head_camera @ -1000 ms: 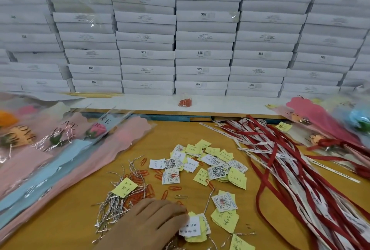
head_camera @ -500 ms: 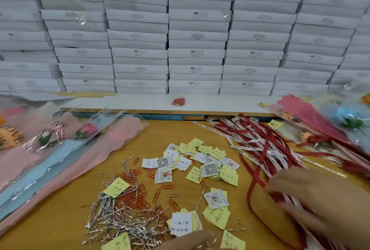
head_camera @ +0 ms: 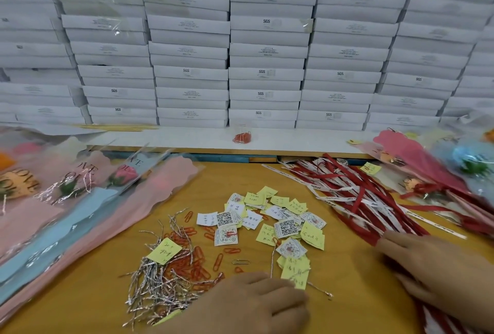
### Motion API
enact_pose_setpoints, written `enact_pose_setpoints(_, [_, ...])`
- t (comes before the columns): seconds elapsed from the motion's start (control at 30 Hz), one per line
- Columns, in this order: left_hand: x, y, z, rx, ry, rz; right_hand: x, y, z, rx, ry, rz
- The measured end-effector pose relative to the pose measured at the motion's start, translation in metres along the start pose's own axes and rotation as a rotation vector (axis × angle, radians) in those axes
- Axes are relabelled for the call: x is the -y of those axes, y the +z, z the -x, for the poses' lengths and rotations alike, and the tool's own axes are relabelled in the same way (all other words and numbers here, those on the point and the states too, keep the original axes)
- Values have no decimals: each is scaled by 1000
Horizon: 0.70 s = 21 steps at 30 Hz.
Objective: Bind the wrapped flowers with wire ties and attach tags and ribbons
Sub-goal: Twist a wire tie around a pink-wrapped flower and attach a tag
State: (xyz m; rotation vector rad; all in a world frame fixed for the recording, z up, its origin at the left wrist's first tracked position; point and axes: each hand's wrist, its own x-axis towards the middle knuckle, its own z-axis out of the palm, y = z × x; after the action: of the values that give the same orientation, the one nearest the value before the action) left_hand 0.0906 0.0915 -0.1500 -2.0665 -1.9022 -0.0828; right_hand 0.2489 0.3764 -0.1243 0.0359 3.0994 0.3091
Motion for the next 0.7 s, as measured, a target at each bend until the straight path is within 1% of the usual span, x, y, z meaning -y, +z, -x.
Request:
enact_pose_setpoints(0.03, [-2, 11, -3, 130, 28, -6, -1, -1, -3, -2, 29, 18])
enact_pose_setpoints(0.1, [5, 5, -5, 143, 17, 12, -1, -4, -9, 6, 44, 104])
enact_pose_setpoints(0.13, [10, 0, -4, 135, 1, 15, 0, -8, -12, 39, 58, 137])
enact_pose_setpoints(0.2, [12, -4, -3, 96, -63, 63, 5, -19, -24, 73, 70, 211])
enact_pose_setpoints(0.23, [13, -10, -1, 70, -110, 130, 8, -24, -32, 69, 84, 243])
enact_pose_setpoints(0.3, [26, -25, 2, -68, -242, 280, 17, -36, -49, 38, 139, 234])
enact_pose_setpoints(0.33, [38, -34, 8, -106, -355, 334, 22, -41, -59, -1, 164, 217])
enact_pose_setpoints(0.37, [52, -43, 15, -140, -470, 339, 26, -43, -69, -54, 184, 195])
enact_pose_setpoints(0.43, [89, -58, 32, -229, -631, 251, 35, -46, -86, -148, 216, 138])
enact_pose_setpoints(0.5, [124, -70, 53, -203, -832, 122, 38, -41, -102, -203, 239, 45])
enact_pose_setpoints(0.53, [140, -69, 66, -113, -921, 29, 38, -37, -108, -220, 252, -2])
enact_pose_setpoints(0.6, [158, -63, 84, 179, -1049, -97, 36, -26, -116, -256, 298, -82])
enact_pose_setpoints(0.63, [162, -58, 88, 320, -1082, -119, 34, -20, -118, -281, 321, -122])
enact_pose_setpoints(0.7, [166, -46, 93, 525, -1083, -186, 30, -9, -119, -329, 348, -203])
